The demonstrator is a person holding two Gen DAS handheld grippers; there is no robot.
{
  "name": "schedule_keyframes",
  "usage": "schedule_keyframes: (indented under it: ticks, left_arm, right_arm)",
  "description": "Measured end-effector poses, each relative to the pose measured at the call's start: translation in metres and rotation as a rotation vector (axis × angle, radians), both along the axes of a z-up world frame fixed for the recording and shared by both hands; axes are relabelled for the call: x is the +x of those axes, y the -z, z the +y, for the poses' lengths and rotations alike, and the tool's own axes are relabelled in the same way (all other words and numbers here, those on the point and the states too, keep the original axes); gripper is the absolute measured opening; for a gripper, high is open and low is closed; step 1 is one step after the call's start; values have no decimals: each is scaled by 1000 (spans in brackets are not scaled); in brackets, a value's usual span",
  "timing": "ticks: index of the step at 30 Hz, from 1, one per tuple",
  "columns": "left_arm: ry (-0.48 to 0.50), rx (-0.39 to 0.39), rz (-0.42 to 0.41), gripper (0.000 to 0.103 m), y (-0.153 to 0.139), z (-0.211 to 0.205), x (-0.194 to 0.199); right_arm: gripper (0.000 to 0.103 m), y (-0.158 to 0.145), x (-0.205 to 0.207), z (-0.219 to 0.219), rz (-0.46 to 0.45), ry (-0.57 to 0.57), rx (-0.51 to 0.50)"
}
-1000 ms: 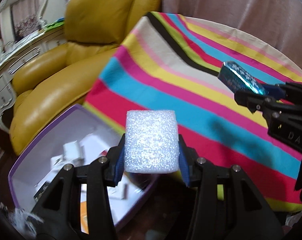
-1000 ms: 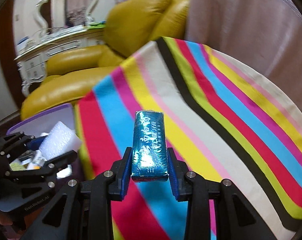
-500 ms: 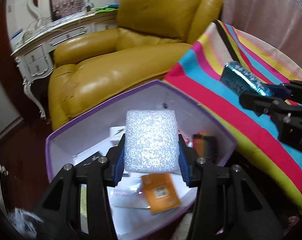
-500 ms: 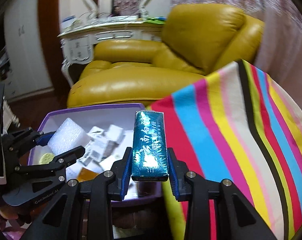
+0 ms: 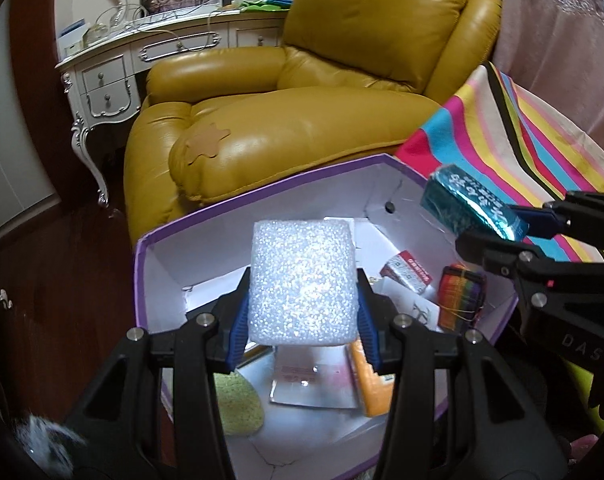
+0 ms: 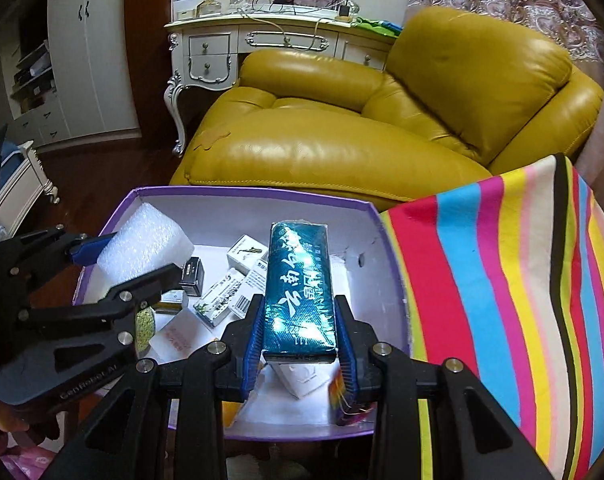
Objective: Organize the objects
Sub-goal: 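Carry the foam block and gum pack to the storage box and release them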
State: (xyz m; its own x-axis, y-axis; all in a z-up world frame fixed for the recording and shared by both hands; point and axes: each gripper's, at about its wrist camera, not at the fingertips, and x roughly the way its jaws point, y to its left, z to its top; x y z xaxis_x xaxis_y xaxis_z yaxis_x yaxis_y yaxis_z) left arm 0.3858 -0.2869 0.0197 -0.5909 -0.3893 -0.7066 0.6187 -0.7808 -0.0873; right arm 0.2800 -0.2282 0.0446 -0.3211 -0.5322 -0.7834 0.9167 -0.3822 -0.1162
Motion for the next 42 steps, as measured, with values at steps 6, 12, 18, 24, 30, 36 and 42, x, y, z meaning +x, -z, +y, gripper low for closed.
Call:
schedule_keyframes:
  ticks: [6,12,18,24,30,36,42]
  left_arm:
    - [-25,2,2,50,3,-9,4]
    - [-61,-47,-15,88,-6,-11,9]
    - [-168,-243,-86,100,-28,-10,16]
    - [-130,-44,-35,102,-28,-32,26]
    - [-67,-26,-70,102,-18,-31,21]
    - [-55,-85,-95,102,-18,-19,12]
    - [-29,-70,-82,102,-21,-12,9]
  right_arm:
    - [34,7,1,-5,-13,-16,6]
    - [46,7,6,-9,-4,-28,1]
    - [83,3,14,-12,94,17,38]
    - [83,5,20,-11,94,7,61]
    - [83,11,17,-8,75,23,63]
    - [83,13,17,-5,61,25,52]
    - [83,14,16,0,59,26,48]
